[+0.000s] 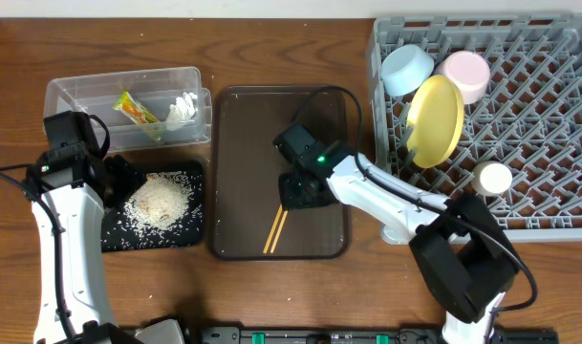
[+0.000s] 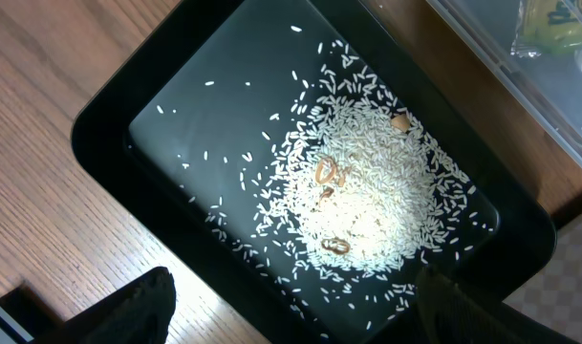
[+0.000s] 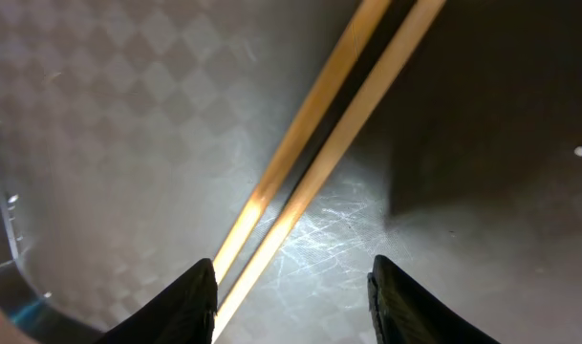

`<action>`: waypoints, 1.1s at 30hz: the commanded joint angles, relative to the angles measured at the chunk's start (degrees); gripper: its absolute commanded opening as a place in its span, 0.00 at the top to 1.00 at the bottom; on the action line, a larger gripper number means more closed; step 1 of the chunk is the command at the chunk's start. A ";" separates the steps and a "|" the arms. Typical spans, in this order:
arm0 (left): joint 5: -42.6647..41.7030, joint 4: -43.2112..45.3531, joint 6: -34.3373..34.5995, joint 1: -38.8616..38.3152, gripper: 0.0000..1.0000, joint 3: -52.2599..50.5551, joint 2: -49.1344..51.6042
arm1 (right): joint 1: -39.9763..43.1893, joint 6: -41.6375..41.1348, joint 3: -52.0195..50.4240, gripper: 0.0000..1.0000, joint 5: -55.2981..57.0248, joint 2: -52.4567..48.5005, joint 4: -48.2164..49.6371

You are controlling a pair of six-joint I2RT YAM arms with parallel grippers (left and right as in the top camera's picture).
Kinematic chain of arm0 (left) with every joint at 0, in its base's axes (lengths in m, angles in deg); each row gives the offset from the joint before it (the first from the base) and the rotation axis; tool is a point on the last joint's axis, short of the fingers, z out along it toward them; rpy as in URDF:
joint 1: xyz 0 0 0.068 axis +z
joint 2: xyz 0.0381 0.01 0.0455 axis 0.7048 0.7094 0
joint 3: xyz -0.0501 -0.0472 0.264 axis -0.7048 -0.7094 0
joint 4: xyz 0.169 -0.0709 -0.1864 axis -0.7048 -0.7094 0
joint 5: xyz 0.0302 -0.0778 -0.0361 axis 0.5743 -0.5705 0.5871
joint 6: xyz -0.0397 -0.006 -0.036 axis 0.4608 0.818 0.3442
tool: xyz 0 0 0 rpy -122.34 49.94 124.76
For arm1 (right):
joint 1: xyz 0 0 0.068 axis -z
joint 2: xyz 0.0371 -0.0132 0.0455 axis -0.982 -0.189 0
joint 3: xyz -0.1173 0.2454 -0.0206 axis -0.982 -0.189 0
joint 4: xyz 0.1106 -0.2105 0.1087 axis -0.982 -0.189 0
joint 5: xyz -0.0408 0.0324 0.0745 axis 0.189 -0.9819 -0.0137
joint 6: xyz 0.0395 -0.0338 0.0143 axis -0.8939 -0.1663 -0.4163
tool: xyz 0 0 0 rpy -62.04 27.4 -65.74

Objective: Sort waste into correct bins and load items into the dishwasher rack
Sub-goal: 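Grasp the wooden chopsticks on the brown tray with the right gripper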

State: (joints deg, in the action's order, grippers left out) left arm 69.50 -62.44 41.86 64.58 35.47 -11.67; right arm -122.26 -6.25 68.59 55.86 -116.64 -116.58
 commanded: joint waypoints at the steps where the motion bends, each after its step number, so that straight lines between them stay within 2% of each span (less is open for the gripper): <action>1: 0.31 0.04 0.94 0.09 0.17 0.42 -0.37 | -0.92 -2.36 0.17 0.50 2.05 -2.27 0.07; 19: 0.28 0.04 0.96 0.09 0.17 0.42 -0.37 | -1.31 -4.96 0.17 0.51 10.19 -5.16 -3.91; 26: 0.28 0.04 0.94 0.09 0.16 0.42 -0.37 | -1.51 -6.14 0.42 0.51 7.54 -4.72 -1.38; 33: 0.28 0.04 0.96 0.09 0.17 0.42 -0.37 | -3.04 1.90 4.63 0.51 7.30 -3.56 1.11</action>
State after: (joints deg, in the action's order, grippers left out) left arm 69.50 -62.44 41.86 64.58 35.47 -11.67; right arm -123.70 -8.37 70.12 63.66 -119.50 -116.52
